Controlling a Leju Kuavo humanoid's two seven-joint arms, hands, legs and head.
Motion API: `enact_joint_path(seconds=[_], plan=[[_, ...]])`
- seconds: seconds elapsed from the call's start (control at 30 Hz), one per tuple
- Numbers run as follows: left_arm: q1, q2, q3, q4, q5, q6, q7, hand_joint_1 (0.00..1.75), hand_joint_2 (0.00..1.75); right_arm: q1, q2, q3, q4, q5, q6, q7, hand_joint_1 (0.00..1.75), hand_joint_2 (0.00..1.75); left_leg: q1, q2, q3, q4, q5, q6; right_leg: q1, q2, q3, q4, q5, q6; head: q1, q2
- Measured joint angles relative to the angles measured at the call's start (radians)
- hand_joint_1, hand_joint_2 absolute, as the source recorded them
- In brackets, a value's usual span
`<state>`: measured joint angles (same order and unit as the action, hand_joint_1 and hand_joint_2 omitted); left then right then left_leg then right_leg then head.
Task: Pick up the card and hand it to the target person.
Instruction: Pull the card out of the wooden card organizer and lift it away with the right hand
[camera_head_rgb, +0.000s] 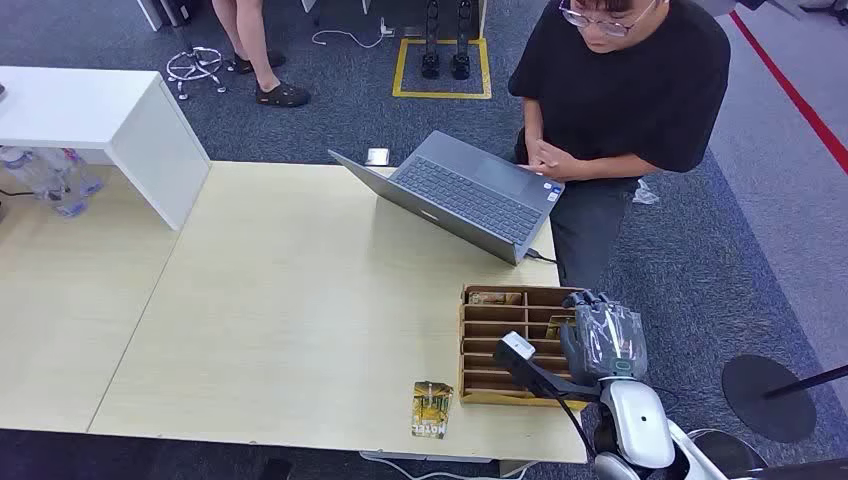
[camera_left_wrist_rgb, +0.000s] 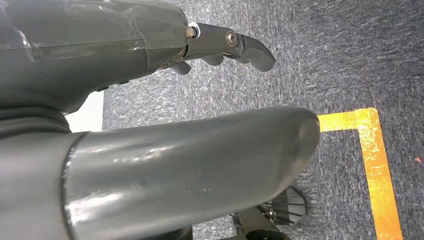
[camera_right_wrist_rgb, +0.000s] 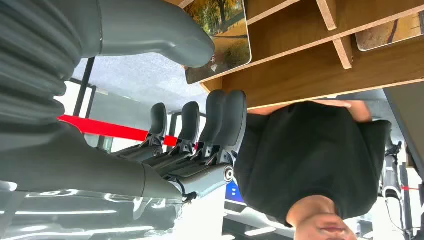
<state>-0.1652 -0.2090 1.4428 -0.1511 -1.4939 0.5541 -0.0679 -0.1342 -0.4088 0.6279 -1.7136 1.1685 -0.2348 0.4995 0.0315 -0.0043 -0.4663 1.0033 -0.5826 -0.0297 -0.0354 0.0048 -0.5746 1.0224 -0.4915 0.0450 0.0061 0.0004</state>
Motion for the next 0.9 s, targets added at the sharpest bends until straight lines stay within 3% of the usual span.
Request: enact_joint_path(seconds=[0.9], plan=[[0.000,0.000,0.000,0.000,0.000,0.000,0.002,0.00,0.00,0.000,0.002,0.017,0.003,-0.001,0.019,-0.007,0.98,1.75,0.000,0.000,-0.002,0.000,0.000,0.000,0.000,0.000,0.000,0.000,0.000,0.000,0.000,0.000]])
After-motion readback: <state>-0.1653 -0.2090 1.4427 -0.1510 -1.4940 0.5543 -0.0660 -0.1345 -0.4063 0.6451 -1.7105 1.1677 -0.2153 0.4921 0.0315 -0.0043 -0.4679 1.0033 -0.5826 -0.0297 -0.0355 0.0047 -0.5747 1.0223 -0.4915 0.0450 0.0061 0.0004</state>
